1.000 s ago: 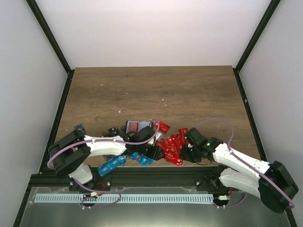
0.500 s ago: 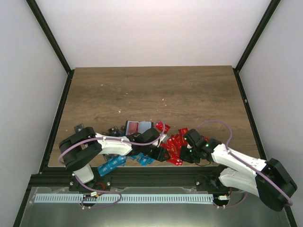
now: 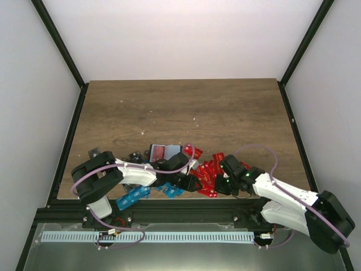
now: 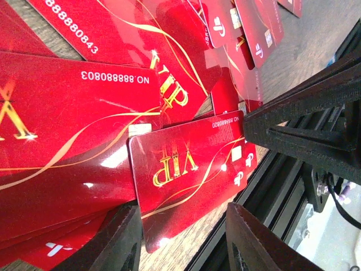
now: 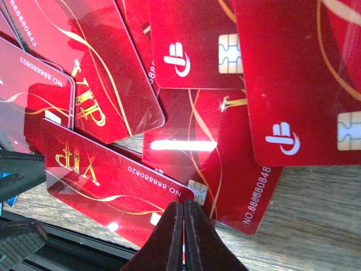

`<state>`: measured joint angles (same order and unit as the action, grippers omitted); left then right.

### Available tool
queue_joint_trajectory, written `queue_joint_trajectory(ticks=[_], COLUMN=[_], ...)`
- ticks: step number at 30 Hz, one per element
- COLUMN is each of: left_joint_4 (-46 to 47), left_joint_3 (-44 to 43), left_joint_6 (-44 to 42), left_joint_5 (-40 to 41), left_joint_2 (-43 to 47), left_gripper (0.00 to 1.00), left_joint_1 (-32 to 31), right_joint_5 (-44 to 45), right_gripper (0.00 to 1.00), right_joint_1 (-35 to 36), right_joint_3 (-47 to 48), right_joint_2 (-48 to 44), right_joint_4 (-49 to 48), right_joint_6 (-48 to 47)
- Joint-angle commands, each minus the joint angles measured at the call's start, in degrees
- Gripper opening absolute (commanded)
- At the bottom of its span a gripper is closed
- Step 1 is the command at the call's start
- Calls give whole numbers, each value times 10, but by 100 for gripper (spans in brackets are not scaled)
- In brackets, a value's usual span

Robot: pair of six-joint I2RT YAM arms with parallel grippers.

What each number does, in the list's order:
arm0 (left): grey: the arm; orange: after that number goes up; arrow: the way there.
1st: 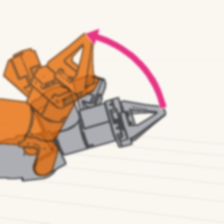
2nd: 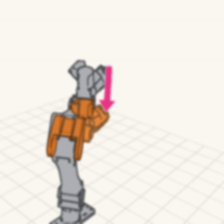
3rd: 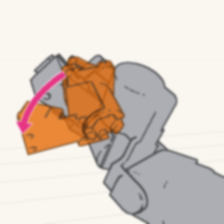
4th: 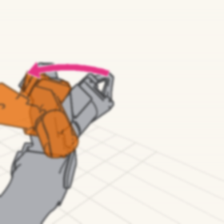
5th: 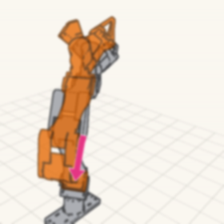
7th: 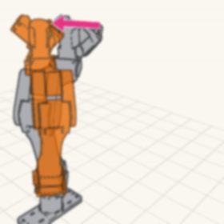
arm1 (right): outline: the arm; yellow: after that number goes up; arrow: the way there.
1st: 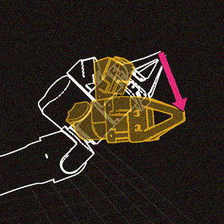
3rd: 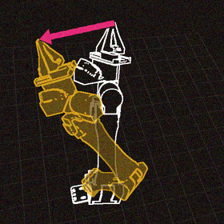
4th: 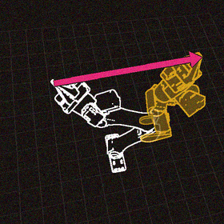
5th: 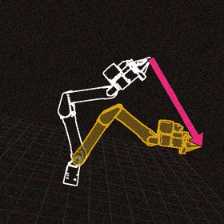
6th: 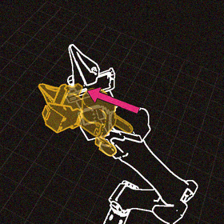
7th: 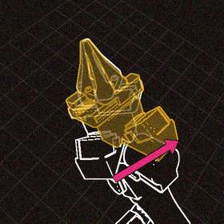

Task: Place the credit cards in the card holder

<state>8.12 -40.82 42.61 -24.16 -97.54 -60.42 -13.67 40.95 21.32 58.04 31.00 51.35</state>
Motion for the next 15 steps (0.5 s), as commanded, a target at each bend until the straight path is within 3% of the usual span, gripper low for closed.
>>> queue_joint_trajectory(ticks=[1, 15], left_joint_4=[82, 195], left_joint_3=[21, 64], left_joint_6=[37, 106], left_joint_5=[-30, -27], left_joint_2=[-4, 7], left_gripper=[41, 26], left_joint_1=[-8, -7], right_joint_5=[-7, -13], right_gripper=[4, 3], right_joint_1=[2, 2], right_joint_3=[-25, -38], right_joint_2=[11, 11], right_joint_4=[-12, -26], right_joint_6=[5, 9])
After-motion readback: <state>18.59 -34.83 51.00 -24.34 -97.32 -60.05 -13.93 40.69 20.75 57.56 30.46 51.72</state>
